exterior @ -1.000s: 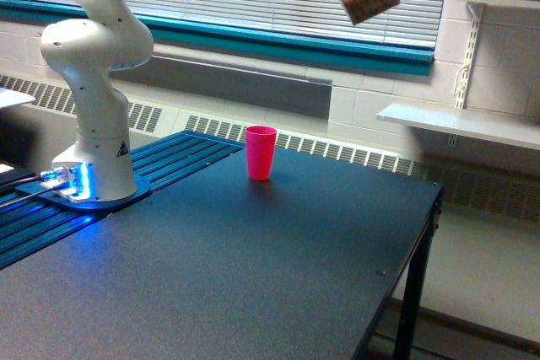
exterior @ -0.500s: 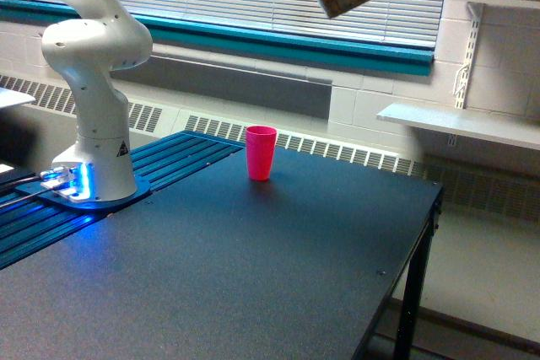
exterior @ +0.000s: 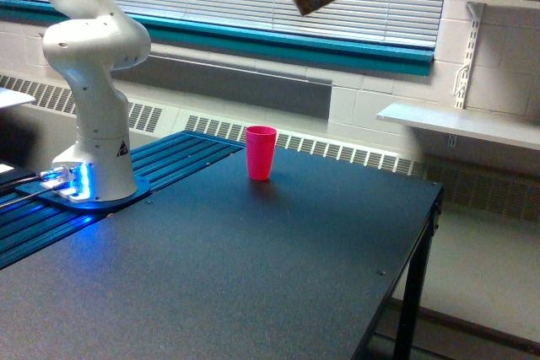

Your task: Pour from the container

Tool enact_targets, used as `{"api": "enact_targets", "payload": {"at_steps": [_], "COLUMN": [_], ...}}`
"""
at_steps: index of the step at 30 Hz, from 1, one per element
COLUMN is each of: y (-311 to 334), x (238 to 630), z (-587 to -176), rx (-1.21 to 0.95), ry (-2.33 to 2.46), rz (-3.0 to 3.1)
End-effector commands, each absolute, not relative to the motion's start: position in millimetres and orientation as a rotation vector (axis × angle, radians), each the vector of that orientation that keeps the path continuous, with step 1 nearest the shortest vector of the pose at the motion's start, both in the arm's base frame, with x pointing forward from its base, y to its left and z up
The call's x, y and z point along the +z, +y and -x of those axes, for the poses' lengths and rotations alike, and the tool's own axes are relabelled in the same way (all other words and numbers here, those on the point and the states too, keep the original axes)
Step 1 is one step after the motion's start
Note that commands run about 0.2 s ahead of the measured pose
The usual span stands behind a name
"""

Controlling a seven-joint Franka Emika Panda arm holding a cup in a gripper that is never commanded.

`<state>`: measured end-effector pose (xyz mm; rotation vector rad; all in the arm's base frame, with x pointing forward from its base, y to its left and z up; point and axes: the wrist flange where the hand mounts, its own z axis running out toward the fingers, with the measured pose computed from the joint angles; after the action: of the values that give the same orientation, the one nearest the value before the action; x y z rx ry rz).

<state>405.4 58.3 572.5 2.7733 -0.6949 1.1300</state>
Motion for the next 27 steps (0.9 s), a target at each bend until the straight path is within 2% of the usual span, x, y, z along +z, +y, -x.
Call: {"api": "enact_targets", "payload": {"at_steps": [1,13,27], "y": [84.9,129.0,187.2], "x": [542.6,492.7,477.0], "z": [-385.9,-362.1,-335.9], "rx": [1.080,0.991,0.979], "ry": [-0.678,-0.569,-0.421], "rz": [-2.792,-2.804,-2.827]}}
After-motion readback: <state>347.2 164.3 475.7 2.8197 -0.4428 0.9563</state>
